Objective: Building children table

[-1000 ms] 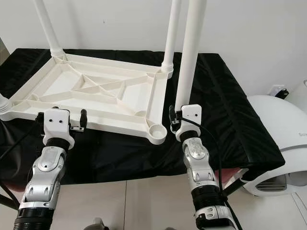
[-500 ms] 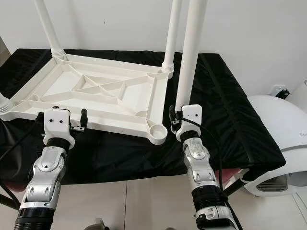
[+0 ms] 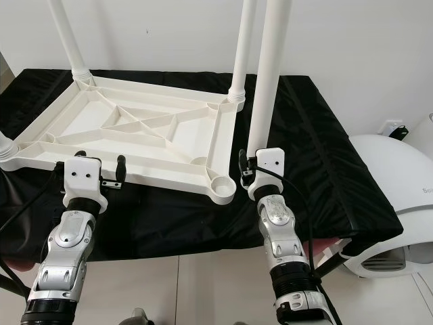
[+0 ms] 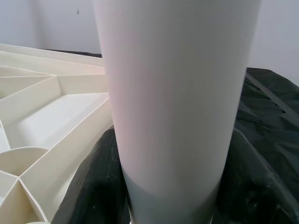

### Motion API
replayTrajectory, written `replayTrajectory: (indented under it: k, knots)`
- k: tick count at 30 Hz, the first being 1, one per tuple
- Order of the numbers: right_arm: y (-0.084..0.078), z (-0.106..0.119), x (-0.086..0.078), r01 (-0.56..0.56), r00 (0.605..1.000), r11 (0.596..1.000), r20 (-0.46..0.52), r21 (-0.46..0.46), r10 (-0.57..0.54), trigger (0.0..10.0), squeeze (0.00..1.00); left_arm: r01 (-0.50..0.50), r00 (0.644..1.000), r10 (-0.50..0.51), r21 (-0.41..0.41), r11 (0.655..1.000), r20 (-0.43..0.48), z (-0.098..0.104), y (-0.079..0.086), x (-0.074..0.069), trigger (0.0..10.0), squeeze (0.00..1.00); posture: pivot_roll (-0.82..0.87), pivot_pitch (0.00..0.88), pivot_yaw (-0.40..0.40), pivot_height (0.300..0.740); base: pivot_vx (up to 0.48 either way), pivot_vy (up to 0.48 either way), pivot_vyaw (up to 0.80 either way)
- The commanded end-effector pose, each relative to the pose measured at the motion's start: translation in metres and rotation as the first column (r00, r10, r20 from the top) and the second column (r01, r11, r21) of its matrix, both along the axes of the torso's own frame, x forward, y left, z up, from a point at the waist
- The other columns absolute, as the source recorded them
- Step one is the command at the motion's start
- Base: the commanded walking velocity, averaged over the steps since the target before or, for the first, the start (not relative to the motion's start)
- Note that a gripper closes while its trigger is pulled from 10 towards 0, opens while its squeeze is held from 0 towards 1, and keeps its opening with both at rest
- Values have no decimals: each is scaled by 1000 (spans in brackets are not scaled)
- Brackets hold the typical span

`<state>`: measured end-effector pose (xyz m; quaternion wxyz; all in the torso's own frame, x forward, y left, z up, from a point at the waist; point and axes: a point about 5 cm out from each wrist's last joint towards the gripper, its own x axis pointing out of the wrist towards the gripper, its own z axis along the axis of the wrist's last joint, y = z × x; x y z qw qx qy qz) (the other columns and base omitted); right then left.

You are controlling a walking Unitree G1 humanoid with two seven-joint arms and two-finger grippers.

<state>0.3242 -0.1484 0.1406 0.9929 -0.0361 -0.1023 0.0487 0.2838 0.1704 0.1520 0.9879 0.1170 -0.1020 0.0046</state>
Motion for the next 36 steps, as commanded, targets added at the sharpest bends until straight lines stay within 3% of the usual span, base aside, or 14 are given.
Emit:
replayTrajectory:
  k: [1,9,13,17,20,25,30,31,33,35,36]
  knots:
    - [-1,2,1,8,1000,1000,13,5,-8,10000,0,28,1000,-28,-6,1000,7,-1,-5,-3,10000,0,101,97,-34,740,0,0,0]
    - [-1,1,1,9,1000,1000,11,6,-9,10000,0,157,988,-157,14,987,8,-3,-20,-12,10000,0,103,100,-34,740,0,0,0]
    - [-2,3,2,8,1000,1000,16,-4,-8,10000,0,319,948,-319,67,946,-7,-10,-37,-27,10000,0,98,111,-28,740,0,0,0]
    - [-3,3,3,8,1000,1000,18,-8,-8,10000,0,362,932,-363,85,928,-12,-12,-40,-31,10000,0,97,111,-28,740,0,0,0]
    - [-5,8,8,-2,999,999,34,-43,3,10000,0,475,879,-476,137,869,-24,-15,-49,-44,10000,0,91,130,-17,740,0,0,0]
    - [-6,10,12,-7,999,998,37,-57,9,10000,0,527,848,-529,160,835,-33,-16,-52,-50,10000,0,96,136,-15,740,0,0,0]
    - [-6,14,21,-10,999,998,37,-69,13,10000,0,667,739,-670,215,713,-71,-13,-58,-71,10000,0,111,148,-11,740,0,0,0]
    - [-6,14,21,-10,999,998,37,-69,13,10000,0,667,739,-670,215,713,-71,-13,-58,-71,10000,0,111,148,-11,740,0,0,0]
    - [-5,14,22,-11,999,998,38,-63,13,10000,0,712,695,-713,230,663,-95,-13,-58,-78,10000,0,121,148,-12,740,0,0,0]
    - [-5,14,22,-11,999,998,38,-63,13,10000,0,712,695,-713,230,663,-95,-13,-58,-78,10000,0,121,148,-12,740,0,0,0]
    - [-4,14,22,-12,999,998,37,-61,14,10000,0,730,676,-729,236,641,-109,-14,-57,-81,10000,0,122,149,-12,740,0,0,0]
